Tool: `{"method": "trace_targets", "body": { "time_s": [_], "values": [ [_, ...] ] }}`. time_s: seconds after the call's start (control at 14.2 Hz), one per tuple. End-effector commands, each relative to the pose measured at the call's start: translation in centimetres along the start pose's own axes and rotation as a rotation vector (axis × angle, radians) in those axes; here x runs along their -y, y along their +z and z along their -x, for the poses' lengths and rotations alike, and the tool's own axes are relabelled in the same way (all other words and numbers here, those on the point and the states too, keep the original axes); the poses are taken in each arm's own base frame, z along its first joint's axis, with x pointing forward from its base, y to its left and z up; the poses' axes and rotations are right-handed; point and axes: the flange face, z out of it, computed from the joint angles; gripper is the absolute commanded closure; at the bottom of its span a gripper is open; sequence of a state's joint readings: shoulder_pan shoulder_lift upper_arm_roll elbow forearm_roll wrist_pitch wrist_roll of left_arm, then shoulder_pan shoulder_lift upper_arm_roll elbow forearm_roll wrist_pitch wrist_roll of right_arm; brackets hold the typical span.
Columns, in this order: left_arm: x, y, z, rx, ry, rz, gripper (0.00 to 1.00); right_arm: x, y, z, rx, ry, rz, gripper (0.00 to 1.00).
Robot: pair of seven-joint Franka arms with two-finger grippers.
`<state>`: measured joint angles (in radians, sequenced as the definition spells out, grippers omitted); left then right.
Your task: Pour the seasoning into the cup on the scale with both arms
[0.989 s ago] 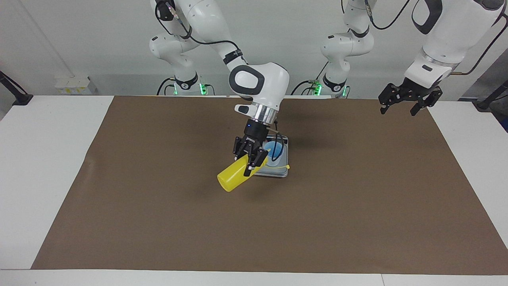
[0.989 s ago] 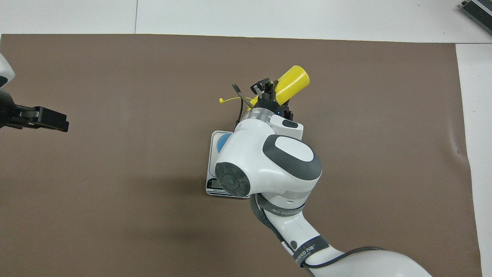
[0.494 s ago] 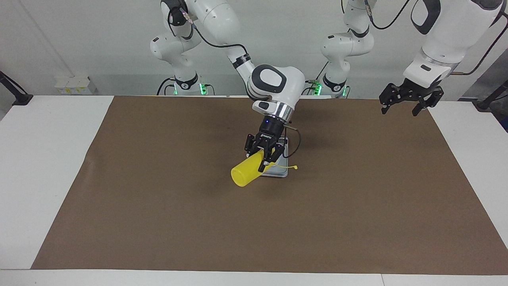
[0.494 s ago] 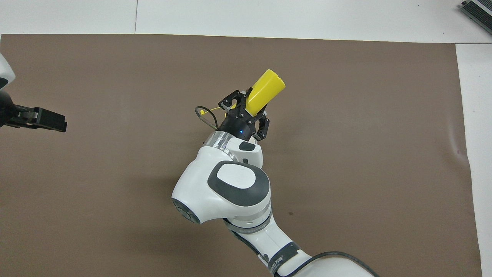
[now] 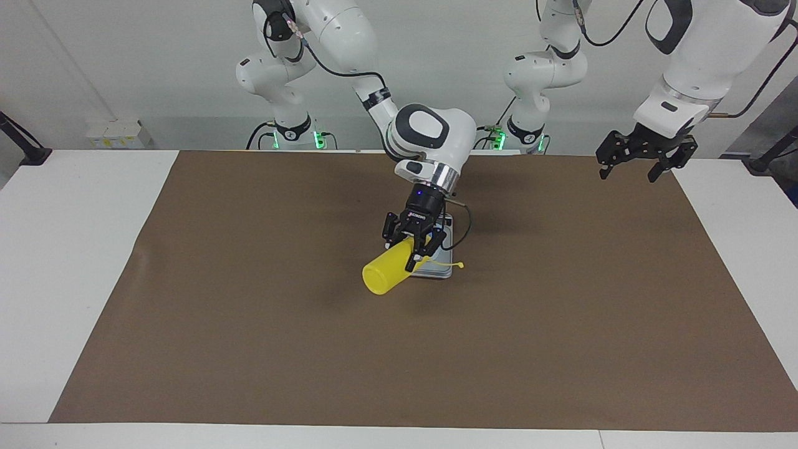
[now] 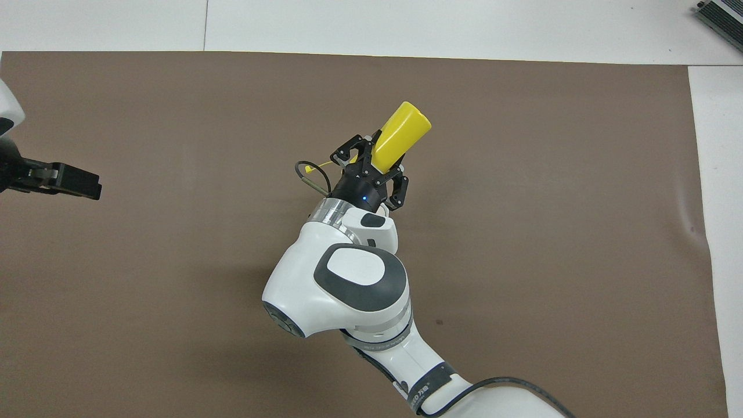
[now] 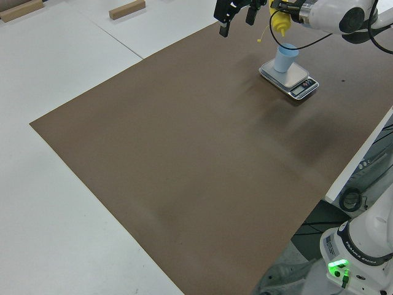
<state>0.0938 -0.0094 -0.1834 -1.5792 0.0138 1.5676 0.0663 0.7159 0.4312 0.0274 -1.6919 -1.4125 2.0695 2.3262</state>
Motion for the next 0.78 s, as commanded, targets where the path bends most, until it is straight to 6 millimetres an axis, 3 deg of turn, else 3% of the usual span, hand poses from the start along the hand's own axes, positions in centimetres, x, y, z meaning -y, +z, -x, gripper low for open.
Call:
{"method": "trace_targets", "body": {
  "time_s": [0.0,0.71],
  "values": [
    [0.41,0.21,0.28,-0.004,0.002,-0.015,0.00,-0.30,-0.64,-0.42,-0.027,-0.050,-0.062,1.00],
    [0.33,0.25,0.24,-0.005,0.002,-0.015,0.00,-0.01,-0.62,-0.64,-0.038,-0.108,-0.086,1.00]
  ]
}}
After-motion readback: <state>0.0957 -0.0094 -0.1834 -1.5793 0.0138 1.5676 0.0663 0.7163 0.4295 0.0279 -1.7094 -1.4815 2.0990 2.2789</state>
